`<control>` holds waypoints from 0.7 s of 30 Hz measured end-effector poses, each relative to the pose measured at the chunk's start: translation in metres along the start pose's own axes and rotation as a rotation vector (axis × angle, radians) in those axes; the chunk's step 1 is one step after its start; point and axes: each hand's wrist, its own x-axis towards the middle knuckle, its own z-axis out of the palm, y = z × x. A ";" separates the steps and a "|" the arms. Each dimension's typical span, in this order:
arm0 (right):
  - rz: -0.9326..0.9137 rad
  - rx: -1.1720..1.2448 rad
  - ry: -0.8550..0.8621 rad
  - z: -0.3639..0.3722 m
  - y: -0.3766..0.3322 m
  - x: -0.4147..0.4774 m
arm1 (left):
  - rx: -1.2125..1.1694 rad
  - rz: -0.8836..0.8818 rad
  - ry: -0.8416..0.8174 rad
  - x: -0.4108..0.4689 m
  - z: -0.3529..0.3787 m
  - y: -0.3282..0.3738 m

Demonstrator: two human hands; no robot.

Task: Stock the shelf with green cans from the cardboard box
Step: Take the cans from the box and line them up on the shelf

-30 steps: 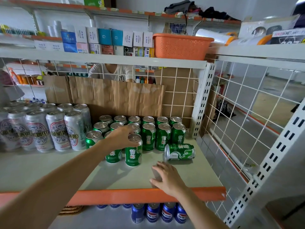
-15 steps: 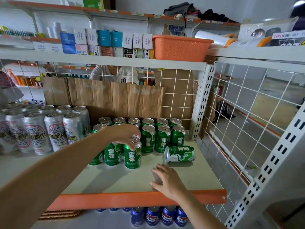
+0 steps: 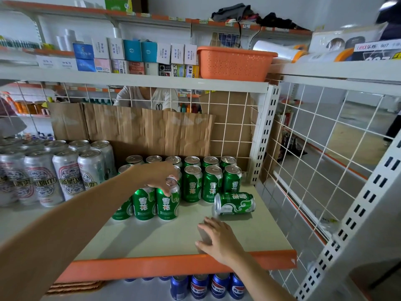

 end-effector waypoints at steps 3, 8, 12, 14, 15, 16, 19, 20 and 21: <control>0.001 -0.006 0.002 0.000 0.000 0.000 | 0.014 0.001 0.008 0.000 0.002 -0.001; -0.003 0.012 0.010 0.000 0.001 0.000 | 0.012 -0.033 0.014 0.001 0.002 0.000; 0.005 0.029 0.003 0.000 0.000 -0.001 | 0.013 -0.053 0.004 -0.002 0.003 0.003; -0.015 0.018 0.047 0.001 0.000 -0.001 | 0.041 -0.052 0.019 -0.005 0.004 0.007; -0.031 0.022 0.081 0.000 0.000 -0.002 | 0.060 -0.042 0.047 -0.008 0.005 0.009; -0.046 0.024 0.123 -0.001 0.000 -0.003 | 0.059 -0.031 0.091 -0.012 0.008 0.012; -0.078 0.054 0.262 -0.010 0.002 -0.006 | -0.028 0.059 0.239 -0.030 0.022 0.030; -0.084 0.066 0.304 -0.015 0.004 -0.007 | -0.057 0.103 0.267 -0.035 0.030 0.037; -0.082 0.069 0.336 -0.021 0.008 -0.008 | -0.084 0.136 0.270 -0.040 0.039 0.044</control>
